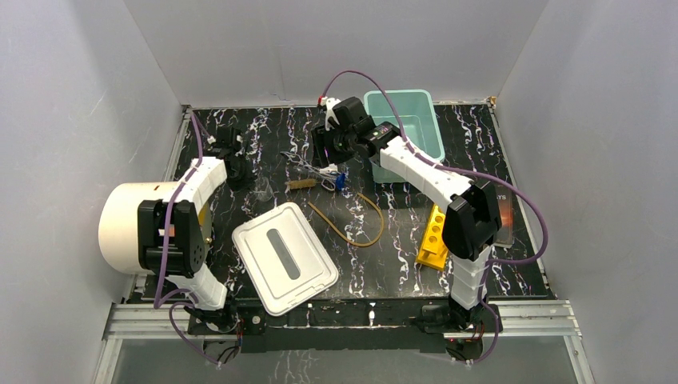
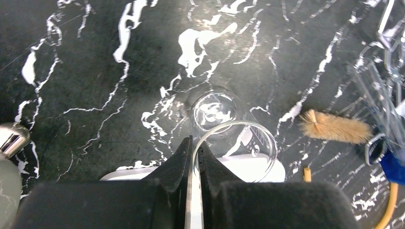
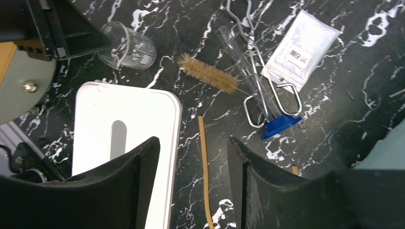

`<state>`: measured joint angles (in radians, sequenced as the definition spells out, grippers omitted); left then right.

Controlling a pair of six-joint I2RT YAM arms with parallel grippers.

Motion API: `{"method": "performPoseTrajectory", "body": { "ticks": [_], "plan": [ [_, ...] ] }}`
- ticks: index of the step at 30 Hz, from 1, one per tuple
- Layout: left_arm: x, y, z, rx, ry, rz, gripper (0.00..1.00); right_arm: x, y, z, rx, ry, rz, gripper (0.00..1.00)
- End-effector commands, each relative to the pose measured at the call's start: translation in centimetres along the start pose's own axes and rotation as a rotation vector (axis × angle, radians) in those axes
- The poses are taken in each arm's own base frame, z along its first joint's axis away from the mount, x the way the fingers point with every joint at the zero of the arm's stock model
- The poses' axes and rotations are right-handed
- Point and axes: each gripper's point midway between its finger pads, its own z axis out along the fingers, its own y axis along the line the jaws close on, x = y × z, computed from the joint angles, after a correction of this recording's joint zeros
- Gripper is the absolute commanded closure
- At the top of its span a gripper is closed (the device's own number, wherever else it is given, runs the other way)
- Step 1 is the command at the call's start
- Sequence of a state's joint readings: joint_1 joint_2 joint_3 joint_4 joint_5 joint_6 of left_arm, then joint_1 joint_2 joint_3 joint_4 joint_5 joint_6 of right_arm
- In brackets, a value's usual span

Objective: Organize the chemistry lab equipment

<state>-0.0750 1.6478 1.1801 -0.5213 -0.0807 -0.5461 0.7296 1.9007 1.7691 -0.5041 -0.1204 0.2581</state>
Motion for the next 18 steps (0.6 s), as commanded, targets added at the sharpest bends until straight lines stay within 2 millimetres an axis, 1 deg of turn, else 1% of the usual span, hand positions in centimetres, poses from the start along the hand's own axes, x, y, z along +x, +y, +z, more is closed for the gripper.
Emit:
{"method": "performPoseTrajectory", "body": {
  "ticks": [1,3,6,8,11,15,18],
  "plan": [
    [-2.0,-4.0,-3.8,0.207,-0.046,0.066,1.0,-1.9,2.4,-0.4,-0.118,-0.051,-0.012,0.37],
    [-2.2,-5.5,-5.0,0.266,-0.06,0.077,1.0,-2.1,3.1,-0.2,-0.144,-0.039,0.033,0.35],
    [-2.1,-8.5,-6.8,0.367,-0.093,0.117,1.0,-3.1,4.1,0.1,-0.177,-0.035,0.087,0.34],
    [-2.1,-10.3,-7.8,0.414,-0.122,0.146,1.0,-3.5,4.3,0.5,-0.176,-0.022,0.121,0.34],
    [-2.1,-12.5,-8.8,0.465,-0.159,0.179,1.0,-4.2,4.4,0.4,-0.164,-0.019,0.135,0.34],
    [-2.2,-14.2,-9.5,0.518,-0.155,0.175,1.0,-4.5,3.0,0.2,-0.098,-0.036,0.082,0.33],
    [-2.3,-14.6,-10.2,0.547,-0.158,0.186,1.0,-5.1,3.0,-1.1,-0.114,-0.086,-0.057,0.33]
  ]
}}
